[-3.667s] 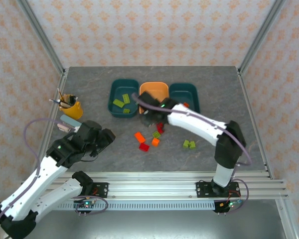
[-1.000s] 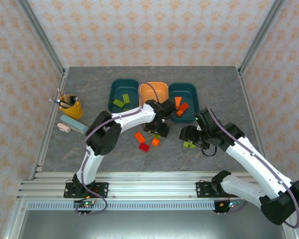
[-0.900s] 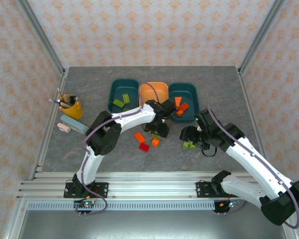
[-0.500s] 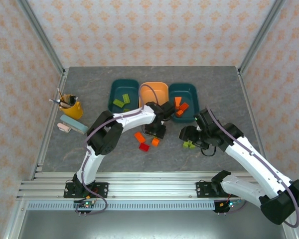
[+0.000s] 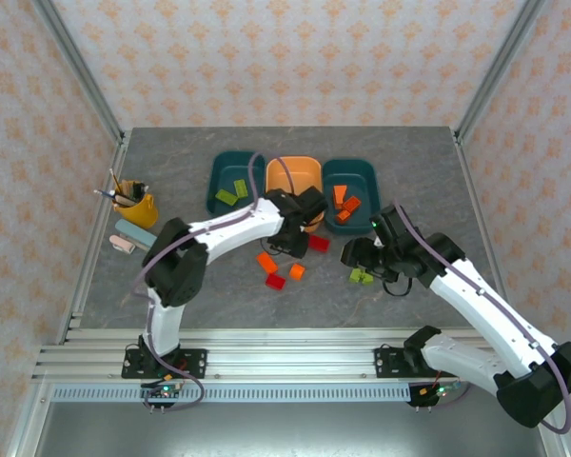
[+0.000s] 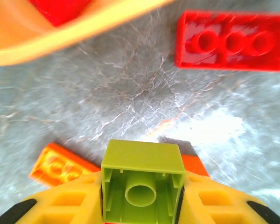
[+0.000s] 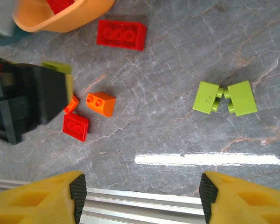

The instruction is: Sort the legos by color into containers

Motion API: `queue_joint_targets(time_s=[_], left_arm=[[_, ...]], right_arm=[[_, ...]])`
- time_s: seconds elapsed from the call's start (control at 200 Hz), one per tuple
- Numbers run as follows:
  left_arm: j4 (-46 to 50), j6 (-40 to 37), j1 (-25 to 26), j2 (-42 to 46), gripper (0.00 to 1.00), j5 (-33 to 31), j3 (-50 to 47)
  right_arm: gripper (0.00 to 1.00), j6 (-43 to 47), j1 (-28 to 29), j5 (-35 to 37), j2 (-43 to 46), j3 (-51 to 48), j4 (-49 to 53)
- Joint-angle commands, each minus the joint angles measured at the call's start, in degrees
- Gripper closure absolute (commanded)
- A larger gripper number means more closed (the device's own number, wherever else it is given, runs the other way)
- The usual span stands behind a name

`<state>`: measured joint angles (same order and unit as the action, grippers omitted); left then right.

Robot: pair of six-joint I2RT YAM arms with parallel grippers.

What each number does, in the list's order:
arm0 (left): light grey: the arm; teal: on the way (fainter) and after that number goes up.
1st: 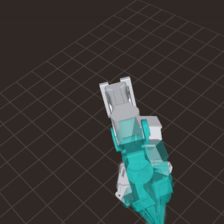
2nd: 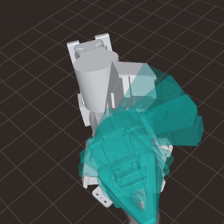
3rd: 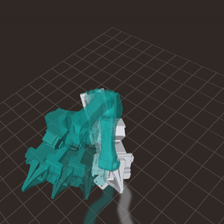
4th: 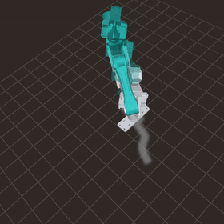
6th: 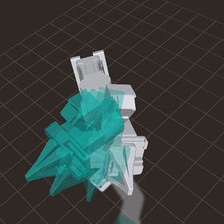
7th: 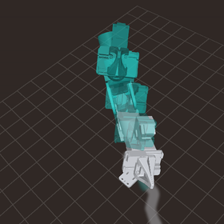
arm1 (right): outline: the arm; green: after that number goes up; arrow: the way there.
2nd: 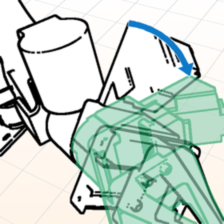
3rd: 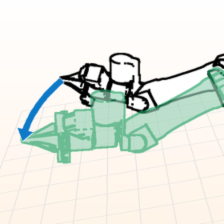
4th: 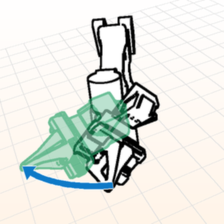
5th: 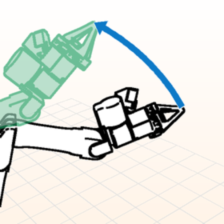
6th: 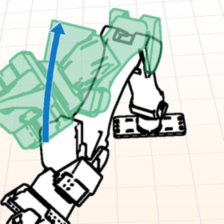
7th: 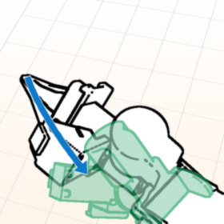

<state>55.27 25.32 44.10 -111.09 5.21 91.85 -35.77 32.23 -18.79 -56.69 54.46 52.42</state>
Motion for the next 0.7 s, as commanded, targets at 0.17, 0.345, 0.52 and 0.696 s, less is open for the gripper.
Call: queue_joint_targets(time_s=[0.17, 0.345, 0.52, 0.696], left_arm=[[4.81, 1.87, -14.08, 8.03, 0.64, -0.42, 3.34], [4.65, 1.40, -22.26, 0.57, 0.64, 1.31, 9.15], [4.41, 2.16, -27.04, -9.31, 0.63, 2.81, 14.65], [3.06, 2.59, -28.63, -15.28, 0.61, 5.51, 17.60]], right_arm=[[0.33, 3.56, 5.71, -1.60, -9.82, 9.13, -11.18], [0.31, 1.26, 8.03, -0.20, -19.51, 16.41, -20.66], [0.30, 0.82, 7.94, 0.92, -27.80, 23.63, -20.96], [0.30, 0.60, 7.85, 0.38, -31.02, 24.61, -20.20]])
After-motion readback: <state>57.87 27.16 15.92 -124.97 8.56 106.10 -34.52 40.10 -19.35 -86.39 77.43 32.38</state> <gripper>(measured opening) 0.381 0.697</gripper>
